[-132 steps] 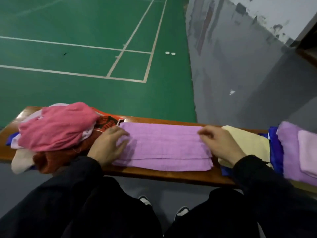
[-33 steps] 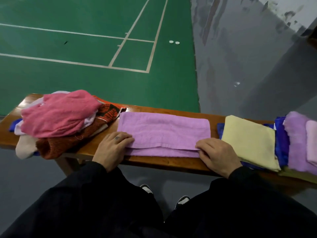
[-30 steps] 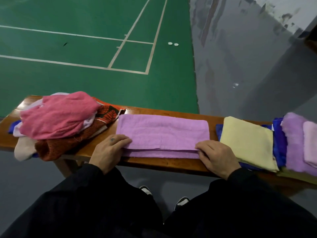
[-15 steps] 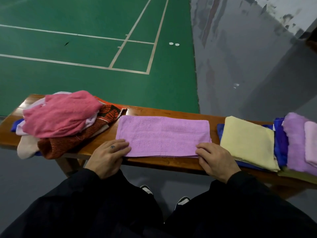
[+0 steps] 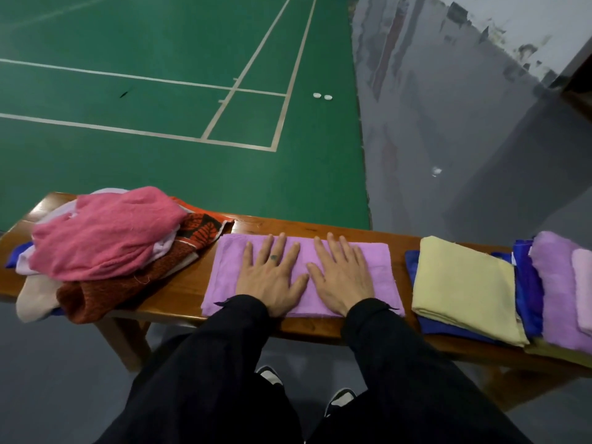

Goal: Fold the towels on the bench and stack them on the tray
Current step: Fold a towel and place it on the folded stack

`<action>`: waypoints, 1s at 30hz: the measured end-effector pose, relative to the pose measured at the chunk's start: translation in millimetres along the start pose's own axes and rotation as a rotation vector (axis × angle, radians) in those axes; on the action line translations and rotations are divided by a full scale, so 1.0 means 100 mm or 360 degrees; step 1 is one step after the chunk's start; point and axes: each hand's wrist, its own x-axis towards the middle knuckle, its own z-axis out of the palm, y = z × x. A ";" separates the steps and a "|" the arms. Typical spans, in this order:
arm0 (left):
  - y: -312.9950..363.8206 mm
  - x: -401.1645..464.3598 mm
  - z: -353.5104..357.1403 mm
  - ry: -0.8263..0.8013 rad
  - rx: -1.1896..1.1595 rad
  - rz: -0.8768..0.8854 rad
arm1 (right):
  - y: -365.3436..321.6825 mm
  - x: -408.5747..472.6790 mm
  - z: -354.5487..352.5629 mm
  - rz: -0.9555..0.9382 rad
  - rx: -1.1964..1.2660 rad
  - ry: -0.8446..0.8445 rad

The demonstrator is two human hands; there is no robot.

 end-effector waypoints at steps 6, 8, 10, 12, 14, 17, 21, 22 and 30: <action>-0.05 0.03 0.03 -0.0019 -0.0003 -0.0127 | 0.48 -0.02 0.00 0.0260 -0.0102 -0.0077; -0.06 0.03 0.03 -0.0023 -0.0009 -0.0129 | 0.47 -0.02 -0.05 0.0320 -0.0105 0.0020; -0.06 0.02 0.04 -0.0006 -0.0013 -0.0133 | 0.35 -0.08 -0.10 0.0255 -0.0117 0.0252; -0.05 0.02 0.03 -0.0011 -0.0002 -0.0138 | 0.27 -0.14 -0.06 0.0048 -0.0063 0.0290; -0.03 0.02 0.02 -0.0038 -0.0016 -0.0110 | 0.32 -0.19 0.03 0.0024 -0.0055 0.0061; -0.07 -0.05 0.01 -0.0044 -0.0048 -0.0087 | 0.44 -0.16 0.08 0.0135 -0.0089 -0.0014; -0.29 -0.22 0.00 -0.0005 -0.0072 -0.0339 | 0.40 -0.16 0.07 0.0112 -0.0091 0.0001; -0.34 -0.25 0.00 -0.0014 -0.0091 -0.0400 | 0.40 -0.16 0.07 0.0110 -0.0093 -0.0004; -0.53 -0.29 -0.19 0.0275 -0.0470 -0.1190 | 0.40 -0.44 0.02 -0.0074 0.0345 0.0771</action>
